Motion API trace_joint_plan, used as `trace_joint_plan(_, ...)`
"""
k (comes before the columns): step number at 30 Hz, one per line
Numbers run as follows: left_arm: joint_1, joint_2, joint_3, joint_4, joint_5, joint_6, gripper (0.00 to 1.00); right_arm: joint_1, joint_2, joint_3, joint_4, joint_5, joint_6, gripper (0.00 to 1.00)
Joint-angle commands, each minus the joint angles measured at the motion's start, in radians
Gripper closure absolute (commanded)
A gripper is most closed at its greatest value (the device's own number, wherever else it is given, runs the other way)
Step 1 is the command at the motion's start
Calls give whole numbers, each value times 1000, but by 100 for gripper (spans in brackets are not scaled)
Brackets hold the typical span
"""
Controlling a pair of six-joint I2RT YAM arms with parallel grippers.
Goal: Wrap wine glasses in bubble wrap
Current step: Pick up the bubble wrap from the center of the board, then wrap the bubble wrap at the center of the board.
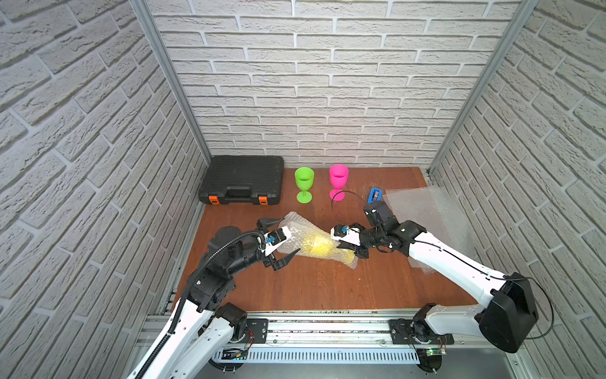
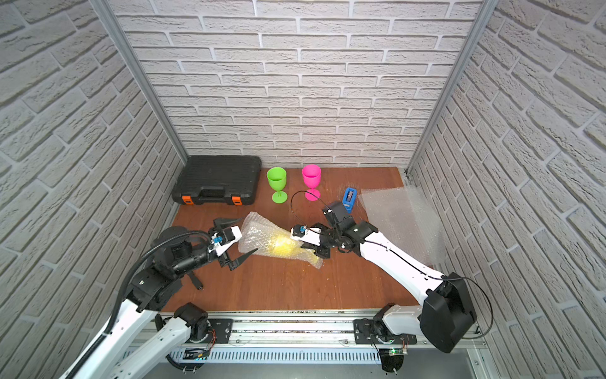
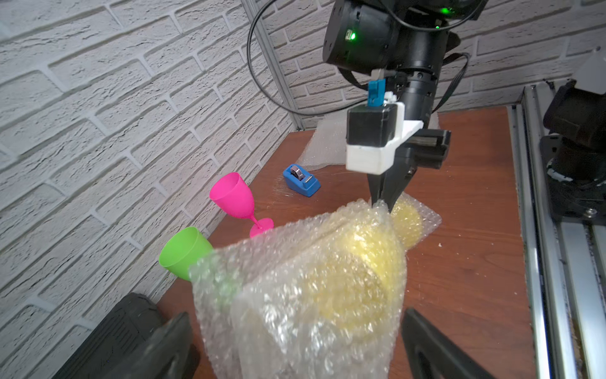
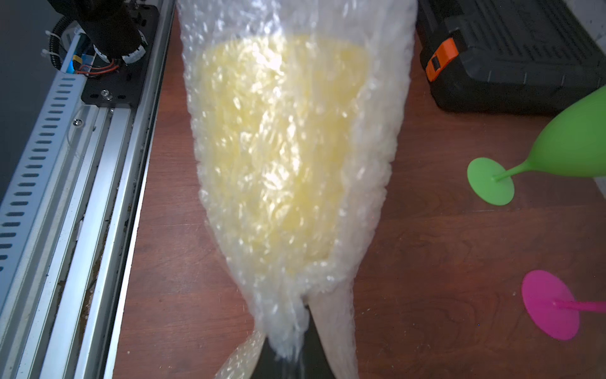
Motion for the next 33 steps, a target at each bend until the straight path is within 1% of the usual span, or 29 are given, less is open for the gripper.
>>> trace_joint_plan(1,45,-14,-26,11,-6,-108,2,-3,-28,11,18,-78,-36,97)
trace_joint_plan(5,106,-24,-37,-5,58,-164,2,-4,-42,14,-8,-88,-46,97)
trace_joint_plan(8,157,-5,-38,-12,109,-203,2,-3,-53,11,-22,-82,-51,97)
trace_joint_plan(10,192,15,-34,-12,179,-219,2,-3,-62,9,-24,-77,-51,97)
trace_joint_plan(13,235,48,-31,10,331,-250,3,-2,-68,4,-24,-77,-46,97)
trace_joint_plan(16,261,94,-24,26,439,-266,10,-2,-63,6,-26,-78,-41,97)
trace_joint_plan(19,269,133,-11,27,526,-263,20,-2,-57,7,-26,-80,-39,97)
trace_joint_plan(20,270,134,-8,22,546,-257,25,-2,-54,9,-26,-78,-37,97)
trace_joint_plan(21,270,168,-3,14,556,-250,32,-2,-52,9,-26,-77,-35,97)
trace_joint_plan(25,271,193,28,-30,570,-206,72,-1,-47,2,-16,-59,-23,97)
trace_joint_plan(27,271,191,42,-30,573,-203,87,1,-34,-4,-3,-48,-11,97)
trace_joint_plan(29,270,191,70,-36,579,-202,94,10,-9,-15,27,-44,13,97)
trace_joint_plan(32,270,201,122,-57,568,-198,100,37,36,-64,152,-65,88,97)
trace_joint_plan(33,268,207,140,-68,559,-199,100,48,50,-85,208,-73,117,97)
